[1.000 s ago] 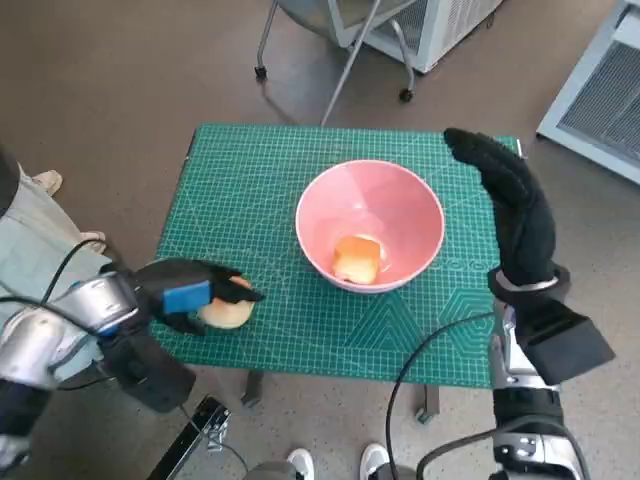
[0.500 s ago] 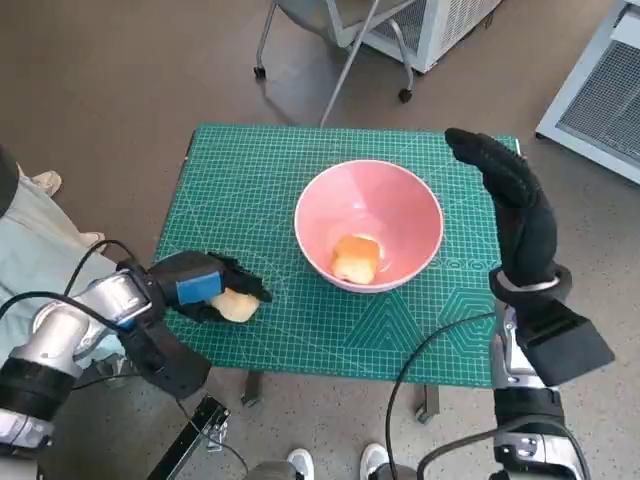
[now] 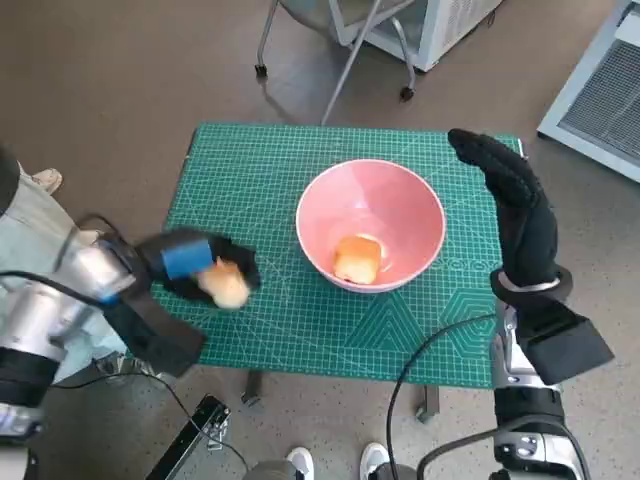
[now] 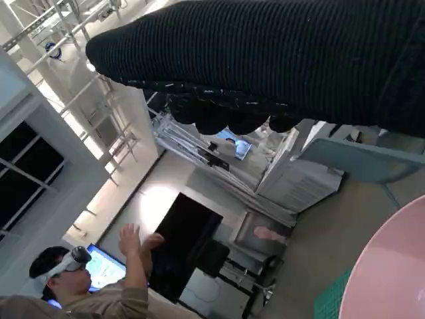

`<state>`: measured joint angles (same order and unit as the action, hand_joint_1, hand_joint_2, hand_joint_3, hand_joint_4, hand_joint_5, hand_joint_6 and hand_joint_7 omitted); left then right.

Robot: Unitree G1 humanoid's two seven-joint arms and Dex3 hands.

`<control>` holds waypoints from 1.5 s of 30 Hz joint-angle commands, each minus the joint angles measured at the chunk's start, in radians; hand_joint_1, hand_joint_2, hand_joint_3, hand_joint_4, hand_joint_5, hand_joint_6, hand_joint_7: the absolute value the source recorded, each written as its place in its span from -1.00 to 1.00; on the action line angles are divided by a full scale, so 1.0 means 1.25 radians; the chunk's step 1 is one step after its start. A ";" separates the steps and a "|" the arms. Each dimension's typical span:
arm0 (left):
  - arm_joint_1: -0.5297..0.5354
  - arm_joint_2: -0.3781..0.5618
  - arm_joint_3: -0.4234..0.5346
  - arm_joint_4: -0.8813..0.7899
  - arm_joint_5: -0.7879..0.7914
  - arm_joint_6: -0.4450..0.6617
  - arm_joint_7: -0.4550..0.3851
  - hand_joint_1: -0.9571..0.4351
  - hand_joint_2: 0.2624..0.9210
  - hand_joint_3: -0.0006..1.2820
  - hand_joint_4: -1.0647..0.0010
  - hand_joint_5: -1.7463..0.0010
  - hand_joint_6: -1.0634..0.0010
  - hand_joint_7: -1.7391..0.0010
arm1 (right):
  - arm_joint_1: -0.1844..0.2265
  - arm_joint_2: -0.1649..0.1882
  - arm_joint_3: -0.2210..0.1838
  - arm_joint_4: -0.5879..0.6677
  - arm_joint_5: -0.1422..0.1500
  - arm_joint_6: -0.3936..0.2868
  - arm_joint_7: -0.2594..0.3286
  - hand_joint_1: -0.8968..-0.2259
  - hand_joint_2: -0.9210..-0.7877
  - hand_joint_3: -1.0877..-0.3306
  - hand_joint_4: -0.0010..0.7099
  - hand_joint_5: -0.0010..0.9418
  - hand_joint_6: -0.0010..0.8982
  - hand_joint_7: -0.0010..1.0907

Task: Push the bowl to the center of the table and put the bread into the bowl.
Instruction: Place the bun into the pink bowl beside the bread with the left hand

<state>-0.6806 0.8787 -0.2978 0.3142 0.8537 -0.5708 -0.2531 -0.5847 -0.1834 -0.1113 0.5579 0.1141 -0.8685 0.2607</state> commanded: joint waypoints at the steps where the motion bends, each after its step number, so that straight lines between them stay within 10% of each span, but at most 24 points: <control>1: -0.075 -0.013 0.051 -0.025 -0.067 0.014 0.002 0.38 1.00 -0.92 -0.21 -0.26 -0.36 -0.35 | 0.001 0.002 0.000 0.014 -0.006 0.003 -0.007 -0.06 -1.00 -0.33 0.00 -0.96 -1.00 0.57; 16: -0.268 -0.205 0.005 0.034 -0.067 0.060 0.069 0.38 1.00 -0.94 -0.17 -0.28 -0.45 -0.30 | -0.019 0.004 -0.002 0.047 0.001 -0.011 -0.004 -0.06 -1.00 -0.33 0.00 -0.96 -1.00 0.57; 26: -0.418 -0.330 -0.127 0.336 0.020 0.020 0.161 0.38 1.00 -0.93 -0.15 -0.32 -0.42 -0.29 | -0.015 0.010 0.000 0.045 0.006 -0.016 0.000 -0.09 -1.00 -0.32 0.00 -0.96 -1.00 0.56; 37: -0.493 -0.453 -0.203 0.597 0.027 0.116 0.115 0.38 1.00 -0.61 0.25 -0.61 0.06 -0.55 | -0.001 0.001 -0.005 0.034 0.008 -0.019 0.001 -0.07 -1.00 -0.32 0.00 -0.97 -1.00 0.55; 40: -0.496 -0.472 -0.216 0.624 0.026 0.156 0.068 0.39 0.96 -0.78 0.43 0.49 0.24 0.38 | 0.001 -0.001 -0.007 0.034 0.013 -0.020 0.004 -0.05 -1.00 -0.32 0.00 -0.97 -1.00 0.55; 45: -0.499 -0.501 -0.212 0.645 -0.004 0.219 -0.031 0.30 0.94 -0.93 0.69 0.91 0.39 0.84 | 0.006 -0.003 -0.012 0.033 0.024 -0.022 0.007 -0.04 -1.00 -0.29 0.01 -0.97 -0.96 0.50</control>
<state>-1.2748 0.2700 -0.5701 1.1096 0.8876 -0.3332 -0.2309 -0.6047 -0.1819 -0.1192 0.5961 0.1298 -0.8982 0.2603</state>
